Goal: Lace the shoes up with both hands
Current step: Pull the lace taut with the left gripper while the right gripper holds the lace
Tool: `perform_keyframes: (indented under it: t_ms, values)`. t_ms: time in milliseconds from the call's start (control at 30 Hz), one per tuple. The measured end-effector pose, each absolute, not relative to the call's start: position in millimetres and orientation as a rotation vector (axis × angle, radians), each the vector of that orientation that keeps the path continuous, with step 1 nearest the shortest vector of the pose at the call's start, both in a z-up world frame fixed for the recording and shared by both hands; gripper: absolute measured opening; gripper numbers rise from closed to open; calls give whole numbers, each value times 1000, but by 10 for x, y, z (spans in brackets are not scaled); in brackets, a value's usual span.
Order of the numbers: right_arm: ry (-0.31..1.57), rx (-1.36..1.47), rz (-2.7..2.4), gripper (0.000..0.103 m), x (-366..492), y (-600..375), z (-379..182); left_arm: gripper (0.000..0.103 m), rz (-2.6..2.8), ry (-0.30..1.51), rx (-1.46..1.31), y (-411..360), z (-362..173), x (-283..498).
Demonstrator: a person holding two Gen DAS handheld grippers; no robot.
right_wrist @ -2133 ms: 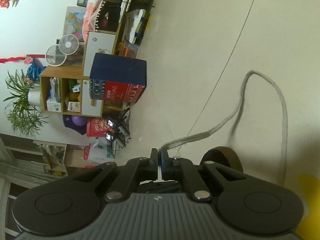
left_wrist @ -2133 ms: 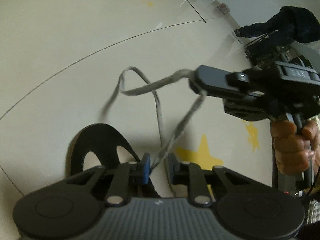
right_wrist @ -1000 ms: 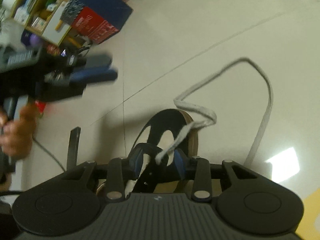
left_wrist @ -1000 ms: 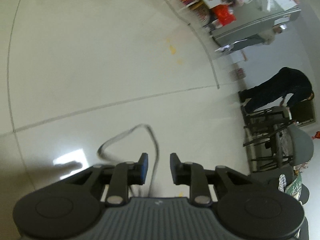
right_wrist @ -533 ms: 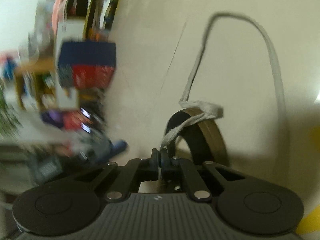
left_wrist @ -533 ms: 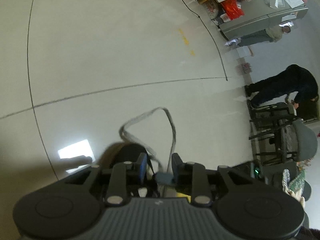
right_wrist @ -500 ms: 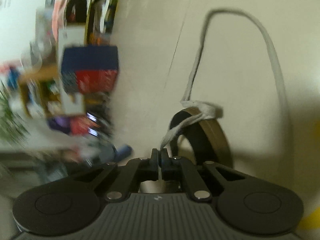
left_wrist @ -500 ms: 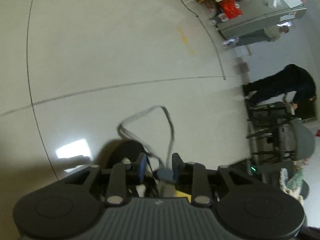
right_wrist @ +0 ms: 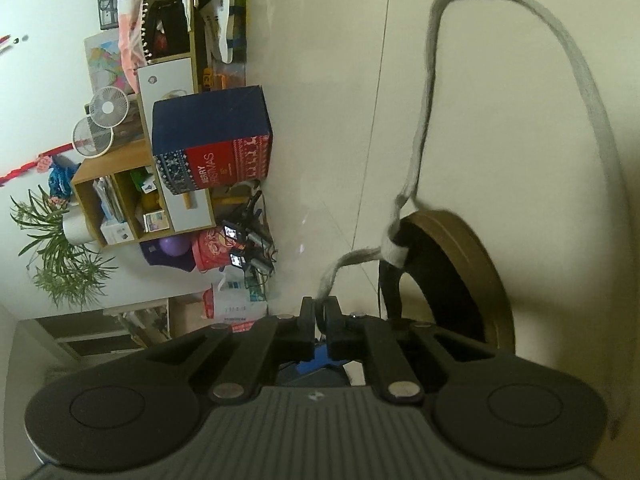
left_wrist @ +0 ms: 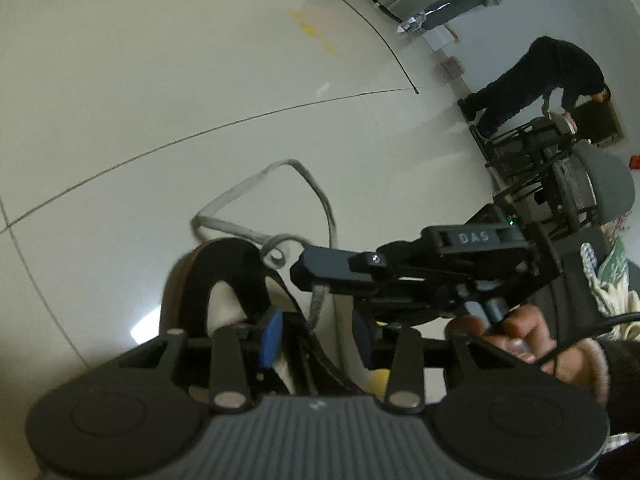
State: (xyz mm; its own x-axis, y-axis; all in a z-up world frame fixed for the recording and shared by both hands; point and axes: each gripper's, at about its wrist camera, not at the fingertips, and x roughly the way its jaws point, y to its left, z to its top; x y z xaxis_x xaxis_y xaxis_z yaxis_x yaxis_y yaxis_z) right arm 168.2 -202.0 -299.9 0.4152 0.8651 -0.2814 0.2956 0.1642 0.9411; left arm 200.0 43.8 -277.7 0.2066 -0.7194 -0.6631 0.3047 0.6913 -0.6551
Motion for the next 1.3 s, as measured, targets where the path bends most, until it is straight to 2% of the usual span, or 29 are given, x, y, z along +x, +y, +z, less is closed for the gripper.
perform_keyframes:
  t_ms: [67,100,133,200,233,633,1100,1167,1300]
  values:
    - [1124,1394,554,8,1675,-2046,-3005,38,-742,1139,-441,449,-2770,2015]
    - [1124,1396,549,8,1671,-2052,-3011,32,-742,1132,-445,449,-2767,2021]
    - [1124,1398,542,8,1667,-2058,-3019,20,-744,1126,-445,439,-2759,2025]
    - [1124,1401,529,9,1661,-2068,-3034,3,-755,1119,-421,397,-2744,2022]
    - [1128,1397,526,9,1665,-2064,-3037,2,-755,1110,-397,372,-2732,2009]
    - [1089,1490,640,9,1798,-1951,-2908,1,-783,1077,-329,287,-2681,1891]
    - [825,1530,771,12,2142,-2186,-1981,1,-737,1058,-342,383,-2635,1919]
    - [792,1510,775,16,2171,-2254,-1804,1,-727,1059,-342,395,-2627,1918]
    - [702,1504,801,17,2207,-2377,-1498,1,-685,1070,-356,414,-2635,1941]
